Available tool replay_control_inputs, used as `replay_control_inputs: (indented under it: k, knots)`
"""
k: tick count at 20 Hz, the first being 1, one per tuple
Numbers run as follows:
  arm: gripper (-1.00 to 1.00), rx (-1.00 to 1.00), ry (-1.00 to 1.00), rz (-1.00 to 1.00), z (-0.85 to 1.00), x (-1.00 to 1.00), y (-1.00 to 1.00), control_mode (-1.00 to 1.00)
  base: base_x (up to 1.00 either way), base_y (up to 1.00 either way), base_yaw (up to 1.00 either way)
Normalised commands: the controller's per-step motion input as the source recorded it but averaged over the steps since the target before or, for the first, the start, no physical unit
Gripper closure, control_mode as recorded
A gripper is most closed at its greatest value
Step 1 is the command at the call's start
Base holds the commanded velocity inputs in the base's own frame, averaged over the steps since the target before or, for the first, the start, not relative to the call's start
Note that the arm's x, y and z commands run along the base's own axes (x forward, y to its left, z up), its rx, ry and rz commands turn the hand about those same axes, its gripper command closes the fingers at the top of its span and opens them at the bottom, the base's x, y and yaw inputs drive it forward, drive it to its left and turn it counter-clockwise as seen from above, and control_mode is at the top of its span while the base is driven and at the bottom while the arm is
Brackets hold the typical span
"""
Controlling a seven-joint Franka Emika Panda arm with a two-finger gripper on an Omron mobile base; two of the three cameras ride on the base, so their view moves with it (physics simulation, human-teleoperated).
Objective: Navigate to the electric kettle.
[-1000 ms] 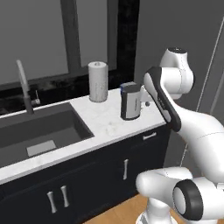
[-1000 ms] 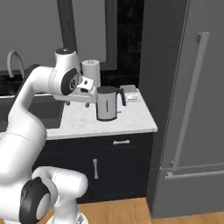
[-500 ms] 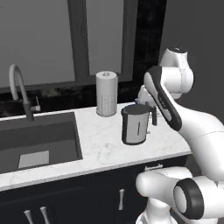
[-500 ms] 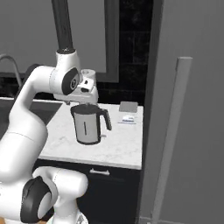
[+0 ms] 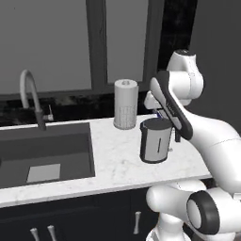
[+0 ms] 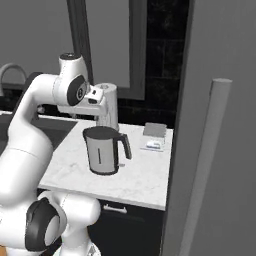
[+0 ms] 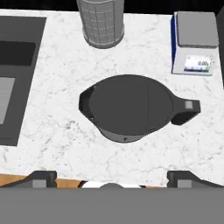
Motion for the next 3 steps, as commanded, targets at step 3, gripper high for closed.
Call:
replay_control_inputs:
  k: [3]
  knots:
    - [-1.00, 0.00, 0.00, 0.00, 0.00, 0.00, 0.00, 1.00, 0.05, -0.02, 0.05]
